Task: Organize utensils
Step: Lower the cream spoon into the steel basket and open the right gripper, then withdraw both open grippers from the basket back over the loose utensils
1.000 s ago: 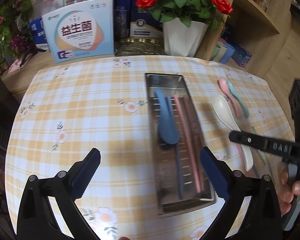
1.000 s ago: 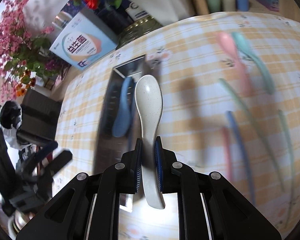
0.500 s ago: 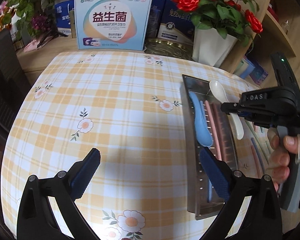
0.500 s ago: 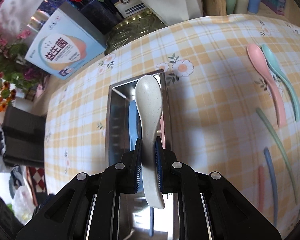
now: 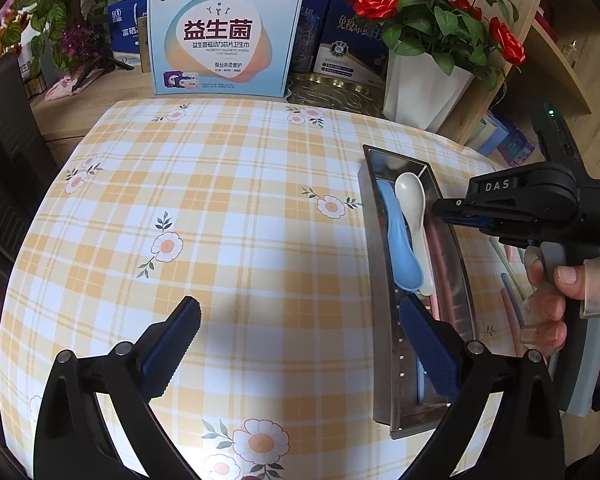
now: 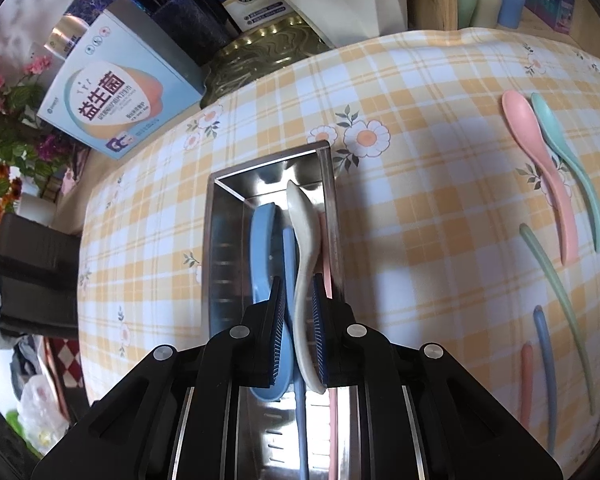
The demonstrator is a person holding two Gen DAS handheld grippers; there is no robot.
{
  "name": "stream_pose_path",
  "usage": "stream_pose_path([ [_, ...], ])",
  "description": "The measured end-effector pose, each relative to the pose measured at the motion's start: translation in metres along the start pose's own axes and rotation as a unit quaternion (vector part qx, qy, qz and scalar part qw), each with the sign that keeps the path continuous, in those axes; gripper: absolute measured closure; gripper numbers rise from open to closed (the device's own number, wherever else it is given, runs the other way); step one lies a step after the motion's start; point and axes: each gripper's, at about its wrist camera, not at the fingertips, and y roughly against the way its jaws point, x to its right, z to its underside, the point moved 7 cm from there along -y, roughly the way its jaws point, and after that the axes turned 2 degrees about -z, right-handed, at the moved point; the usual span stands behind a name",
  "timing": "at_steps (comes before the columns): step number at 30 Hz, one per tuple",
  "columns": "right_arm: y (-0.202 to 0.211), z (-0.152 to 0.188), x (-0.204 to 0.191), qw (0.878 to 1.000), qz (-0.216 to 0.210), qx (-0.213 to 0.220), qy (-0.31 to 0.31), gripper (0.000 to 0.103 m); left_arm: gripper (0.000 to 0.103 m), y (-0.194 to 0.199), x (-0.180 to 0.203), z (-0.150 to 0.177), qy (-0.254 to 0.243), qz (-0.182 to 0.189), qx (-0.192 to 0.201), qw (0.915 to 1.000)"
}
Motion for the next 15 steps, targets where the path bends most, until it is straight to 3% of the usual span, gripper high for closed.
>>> stream_pose_path([
  [6, 0.036, -0.005, 0.004, 0.998, -0.01, 0.042, 0.051, 0.087, 0.006, 0.009, 0.01, -0.002, -0.011, -0.012, 0.001, 0.9999],
  [9, 0.059, -0.007, 0.013, 0.993, -0.005, 0.079, 0.09, 0.078, 0.006, 0.014, 0.017, -0.003, -0.013, -0.02, 0.004, 0.9997],
  [13, 0.093, 0.0, 0.041, 0.986, 0.0, 0.109, 0.125, 0.053, 0.006, 0.021, 0.032, -0.006, -0.015, -0.02, 0.012, 0.9996],
  [15, 0.106, 0.006, 0.055, 0.983, 0.003, 0.116, 0.141, 0.05, 0.006, 0.026, 0.043, -0.007, -0.018, -0.018, 0.018, 0.9995],
])
